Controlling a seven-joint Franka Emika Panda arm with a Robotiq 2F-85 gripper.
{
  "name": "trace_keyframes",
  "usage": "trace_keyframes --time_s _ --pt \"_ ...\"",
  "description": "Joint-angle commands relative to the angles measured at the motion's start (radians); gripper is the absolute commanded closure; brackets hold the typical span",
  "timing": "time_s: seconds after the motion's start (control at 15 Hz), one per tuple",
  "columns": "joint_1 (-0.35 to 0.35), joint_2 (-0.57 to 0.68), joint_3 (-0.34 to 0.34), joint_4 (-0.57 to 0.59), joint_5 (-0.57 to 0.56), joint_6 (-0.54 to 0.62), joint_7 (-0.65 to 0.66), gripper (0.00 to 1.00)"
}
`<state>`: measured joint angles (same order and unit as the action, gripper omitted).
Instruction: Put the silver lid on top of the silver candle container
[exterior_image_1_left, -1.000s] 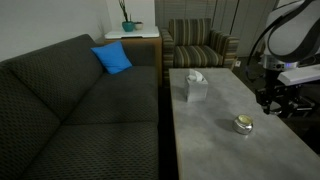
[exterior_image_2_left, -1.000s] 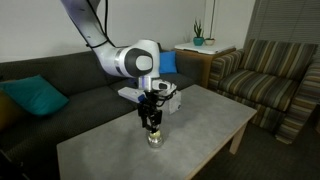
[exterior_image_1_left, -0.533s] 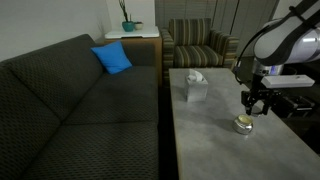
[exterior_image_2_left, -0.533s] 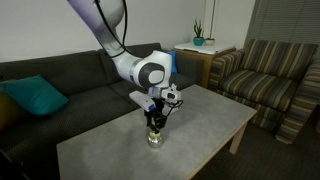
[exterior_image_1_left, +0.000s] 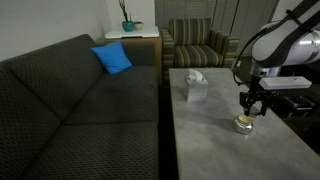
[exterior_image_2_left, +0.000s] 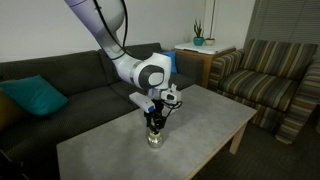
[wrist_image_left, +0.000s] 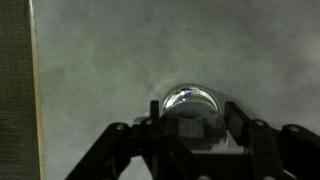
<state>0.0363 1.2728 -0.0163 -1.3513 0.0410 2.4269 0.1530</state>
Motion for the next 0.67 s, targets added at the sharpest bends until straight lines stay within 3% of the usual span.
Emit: trace_keyframes --time_s 0.0,0.6 --pt "-0.025 0.073 0.032 0.109 0.021 -0.062 -0.030 0.59" --pt "-0.040 0.221 0.035 0.310 0.066 -0.137 0.013 0.59"
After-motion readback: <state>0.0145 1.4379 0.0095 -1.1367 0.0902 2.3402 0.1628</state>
